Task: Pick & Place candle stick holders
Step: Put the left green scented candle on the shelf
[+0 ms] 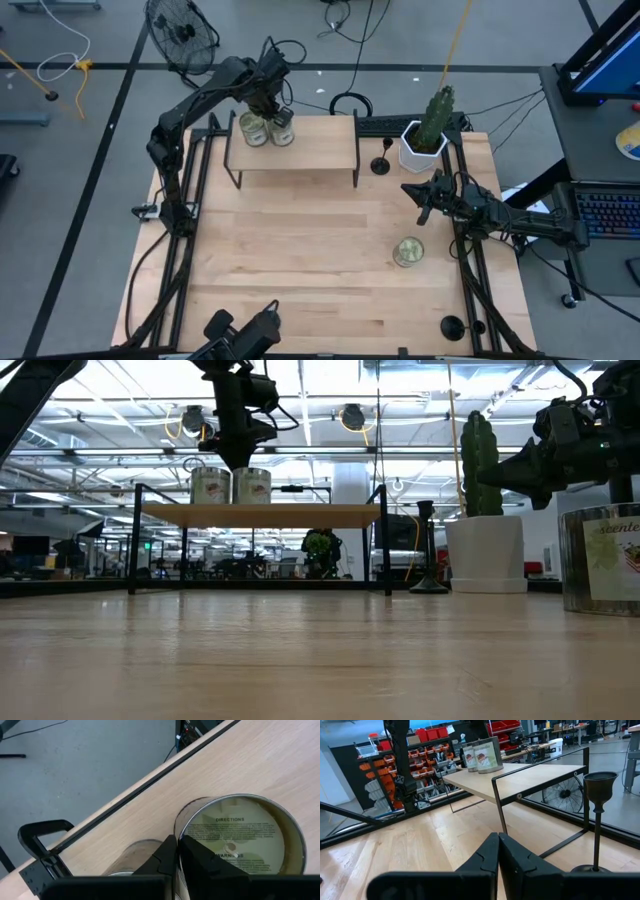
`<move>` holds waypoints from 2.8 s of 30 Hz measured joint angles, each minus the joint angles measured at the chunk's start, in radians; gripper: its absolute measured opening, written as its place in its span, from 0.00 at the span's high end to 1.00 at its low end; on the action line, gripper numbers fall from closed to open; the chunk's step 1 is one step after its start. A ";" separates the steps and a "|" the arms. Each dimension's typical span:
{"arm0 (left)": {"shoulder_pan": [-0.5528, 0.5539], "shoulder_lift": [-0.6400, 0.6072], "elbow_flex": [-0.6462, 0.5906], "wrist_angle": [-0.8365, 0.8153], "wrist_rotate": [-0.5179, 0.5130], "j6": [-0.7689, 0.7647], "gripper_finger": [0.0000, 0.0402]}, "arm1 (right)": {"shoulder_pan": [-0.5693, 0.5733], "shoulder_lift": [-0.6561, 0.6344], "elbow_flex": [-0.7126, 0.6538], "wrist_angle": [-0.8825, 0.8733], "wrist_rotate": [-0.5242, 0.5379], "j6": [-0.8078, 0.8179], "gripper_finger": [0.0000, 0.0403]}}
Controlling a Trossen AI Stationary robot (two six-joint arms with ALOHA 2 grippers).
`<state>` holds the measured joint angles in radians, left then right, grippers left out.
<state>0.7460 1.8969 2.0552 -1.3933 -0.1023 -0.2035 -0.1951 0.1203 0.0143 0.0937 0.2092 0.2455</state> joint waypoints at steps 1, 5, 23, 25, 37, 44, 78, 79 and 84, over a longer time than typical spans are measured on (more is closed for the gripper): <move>0.000 0.000 0.000 0.000 0.000 0.000 0.94 | 0.000 0.000 0.000 0.000 0.000 0.000 0.99; 0.000 0.000 0.000 0.004 -0.002 0.000 0.94 | 0.000 0.000 0.000 0.000 0.000 0.000 0.99; -0.061 -0.001 0.277 -0.072 0.005 -0.046 0.85 | 0.000 0.000 0.000 0.000 0.000 -0.005 0.99; -0.099 -0.001 0.277 -0.041 0.029 -0.039 0.85 | 0.000 0.000 0.000 0.000 0.004 -0.005 0.99; -0.279 0.103 0.267 0.233 -0.240 0.127 0.84 | 0.000 0.002 0.000 0.000 0.004 -0.050 0.99; -0.264 0.199 0.264 0.216 -0.239 0.077 0.84 | 0.000 0.005 0.000 0.000 0.001 -0.049 0.99; -0.256 0.211 0.153 0.046 -0.186 -0.020 0.84 | 0.000 0.005 0.000 0.000 0.000 -0.049 0.99; -0.256 0.211 0.153 0.039 -0.186 -0.022 0.84 | 0.000 0.005 0.000 0.000 0.000 -0.049 0.99; -0.256 0.211 0.153 0.021 -0.187 -0.053 0.84 | 0.000 0.005 0.000 0.000 0.000 -0.049 0.99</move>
<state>0.4904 2.1082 2.2086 -1.3725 -0.2890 -0.2570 -0.1949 0.1249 0.0142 0.0937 0.2089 0.1967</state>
